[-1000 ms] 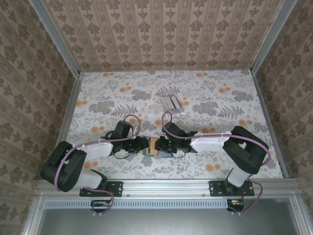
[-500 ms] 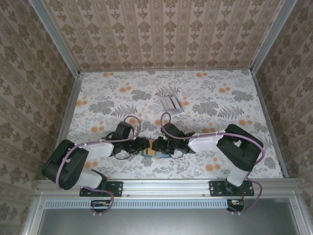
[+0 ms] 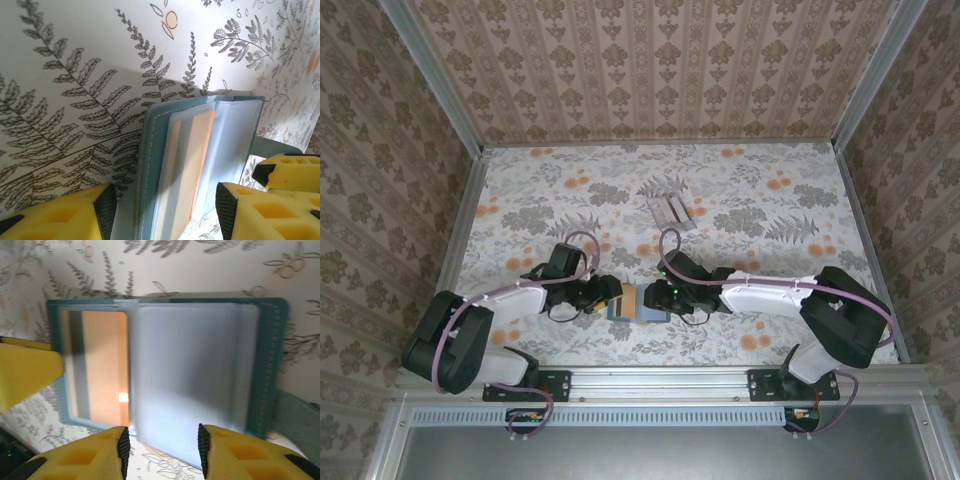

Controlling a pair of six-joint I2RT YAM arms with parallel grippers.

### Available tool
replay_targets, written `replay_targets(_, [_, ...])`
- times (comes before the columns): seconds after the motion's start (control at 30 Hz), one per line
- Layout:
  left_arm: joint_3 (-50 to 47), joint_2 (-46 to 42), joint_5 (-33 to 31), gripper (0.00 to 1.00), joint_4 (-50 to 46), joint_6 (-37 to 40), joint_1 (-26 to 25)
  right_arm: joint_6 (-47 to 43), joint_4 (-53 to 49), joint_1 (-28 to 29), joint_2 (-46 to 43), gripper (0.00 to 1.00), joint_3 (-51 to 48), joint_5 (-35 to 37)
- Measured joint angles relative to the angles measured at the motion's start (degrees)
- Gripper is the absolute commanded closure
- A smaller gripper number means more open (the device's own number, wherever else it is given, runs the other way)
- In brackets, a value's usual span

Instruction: Put the credit cards into the card holder

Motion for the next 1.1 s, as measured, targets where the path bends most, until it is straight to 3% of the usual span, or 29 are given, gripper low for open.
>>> replay_targets(0.37, [0.1, -0.6, -1.7, 0.59, -3.1, 1.8, 0.0, 0.0, -1.5, 0.5, 2.9, 0.55, 0.7, 0.7])
replay_targets(0.9, [-0.1, -0.2, -1.7, 0.61, -2.8, 1.8, -0.5, -0.2, -1.7, 0.8, 3.4, 0.68, 1.5, 0.7])
replay_targets(1.1, [-0.1, 0.6, -1.7, 0.75, -2.1, 1.6, -1.4, -0.2, -1.7, 0.9, 3.4, 0.71, 1.5, 0.7])
